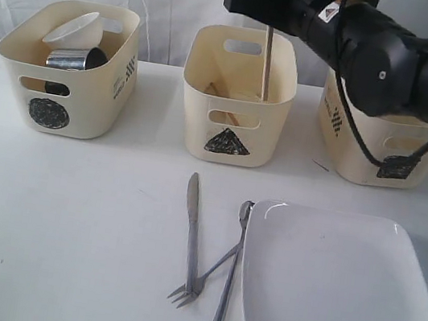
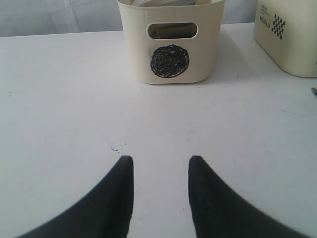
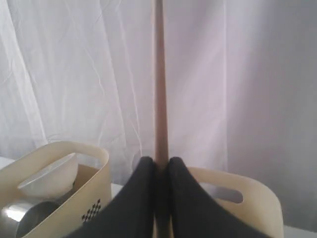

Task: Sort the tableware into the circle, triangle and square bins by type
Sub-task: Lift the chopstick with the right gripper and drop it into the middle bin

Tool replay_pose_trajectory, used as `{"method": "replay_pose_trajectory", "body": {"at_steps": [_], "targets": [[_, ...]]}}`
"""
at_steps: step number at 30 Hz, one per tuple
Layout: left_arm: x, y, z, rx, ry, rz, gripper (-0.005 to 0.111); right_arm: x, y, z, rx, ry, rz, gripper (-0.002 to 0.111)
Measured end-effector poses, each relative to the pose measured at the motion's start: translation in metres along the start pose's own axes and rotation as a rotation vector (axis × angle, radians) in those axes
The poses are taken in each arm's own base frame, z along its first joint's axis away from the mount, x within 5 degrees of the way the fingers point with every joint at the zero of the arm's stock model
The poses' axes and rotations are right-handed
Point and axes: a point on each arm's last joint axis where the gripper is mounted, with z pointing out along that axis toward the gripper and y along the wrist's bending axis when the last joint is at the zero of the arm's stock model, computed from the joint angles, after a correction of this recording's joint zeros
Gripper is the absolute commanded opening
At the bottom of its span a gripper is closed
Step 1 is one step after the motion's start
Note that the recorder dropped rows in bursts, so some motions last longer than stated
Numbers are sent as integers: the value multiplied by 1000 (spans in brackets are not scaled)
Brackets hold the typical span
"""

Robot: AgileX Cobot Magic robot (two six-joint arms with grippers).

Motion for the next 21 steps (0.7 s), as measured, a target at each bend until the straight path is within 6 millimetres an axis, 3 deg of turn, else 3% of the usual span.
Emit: {"method": "replay_pose_trajectory", "body": {"at_steps": [6, 16, 21], "targets": [[0, 0, 0, 0, 0, 0, 42, 3, -10, 33, 29, -29, -8, 0], [0, 0, 0, 0, 0, 0, 42, 35, -23, 84, 59, 3, -27, 0], [0, 0, 0, 0, 0, 0, 42, 54, -29, 100, 62, 71, -42, 2]]}}
